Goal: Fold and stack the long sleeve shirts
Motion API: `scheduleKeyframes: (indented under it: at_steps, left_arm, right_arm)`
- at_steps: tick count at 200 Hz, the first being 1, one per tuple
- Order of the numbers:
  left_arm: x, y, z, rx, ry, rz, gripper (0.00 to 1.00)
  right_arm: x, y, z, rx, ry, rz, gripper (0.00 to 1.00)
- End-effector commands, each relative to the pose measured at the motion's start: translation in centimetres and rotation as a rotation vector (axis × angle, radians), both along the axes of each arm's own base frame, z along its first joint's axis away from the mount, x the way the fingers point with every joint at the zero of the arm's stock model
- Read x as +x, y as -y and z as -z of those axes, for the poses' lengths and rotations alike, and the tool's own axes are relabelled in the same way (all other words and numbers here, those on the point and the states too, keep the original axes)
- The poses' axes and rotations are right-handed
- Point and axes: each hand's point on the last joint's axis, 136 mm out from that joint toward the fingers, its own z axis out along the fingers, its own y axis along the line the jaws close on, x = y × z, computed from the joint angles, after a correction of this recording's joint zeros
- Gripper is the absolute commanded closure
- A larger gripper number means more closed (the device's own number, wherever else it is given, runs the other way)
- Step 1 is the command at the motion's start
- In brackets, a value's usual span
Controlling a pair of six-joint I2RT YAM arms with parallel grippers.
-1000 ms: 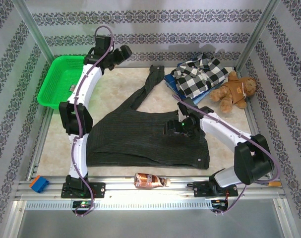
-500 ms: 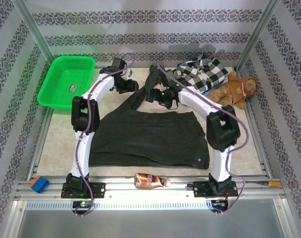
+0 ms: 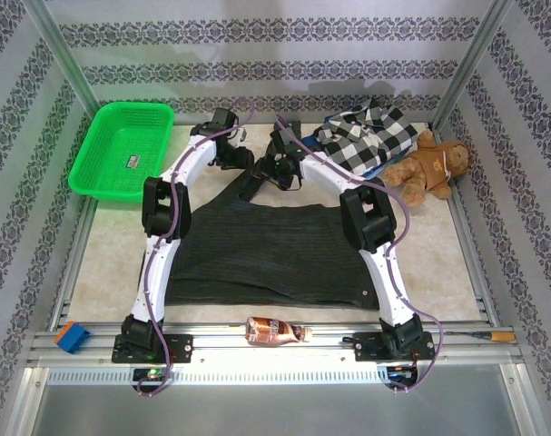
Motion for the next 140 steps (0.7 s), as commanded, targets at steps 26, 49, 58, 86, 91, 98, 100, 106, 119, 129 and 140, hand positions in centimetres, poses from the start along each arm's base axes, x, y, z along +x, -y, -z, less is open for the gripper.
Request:
scheduleKeyframes:
  at_steps: [26,49,58,86,91,98,100,106,119,129,140]
  left_arm:
    - [-1.4,0.1,3.0,0.018,-0.095,0.022,0.53]
    - [-1.4,0.7,3.4,-0.013,-0.11,0.022,0.61]
    - [-1.5,0.8,3.7,-0.017,-0.116,0.019,0.68]
    - [-1.3,-1.0,3.9,-0.005,-0.134,-0.043,0.85]
    - [-1.1,-1.4,3.7,0.0,-0.131,-0.059,0.87]
    - [-0.8,-2.1,3.4,0.01,-0.122,-0.079,0.88]
    - [-0.7,-2.4,3.3,0.011,-0.119,-0.085,0.88]
    - [-0.5,-3.0,2.9,0.017,-0.11,-0.098,0.89]
    - [0.1,-4.2,1.9,0.026,-0.079,-0.123,0.89]
    - [0.4,-5.0,1.0,0.031,-0.051,-0.138,0.9]
    - [0.7,-6.0,0.1,0.035,-0.026,-0.16,0.9]
  right_arm:
    - [0.8,-0.3,1.8,-0.042,-0.057,0.085,0.57]
    - [0.5,0.3,2.8,-0.094,-0.082,0.105,0.71]
    - [0.4,0.6,3.1,-0.104,-0.091,0.114,0.76]
    - [0.7,1.3,3.1,-0.137,-0.078,0.128,0.92]
    - [0.7,1.4,3.1,-0.144,-0.075,0.129,0.94]
    - [0.9,1.5,3.1,-0.151,-0.071,0.131,0.98]
    - [0.9,1.6,3.1,-0.154,-0.071,0.133,0.99]
    - [1.0,1.7,3.1,-0.157,-0.066,0.133,1.0]
    - [1.2,1.8,3.0,-0.159,-0.06,0.137,1.0]
    - [1.3,1.8,2.9,-0.159,-0.053,0.136,1.0]
    - [1.5,1.8,2.8,-0.158,-0.045,0.134,1.0]
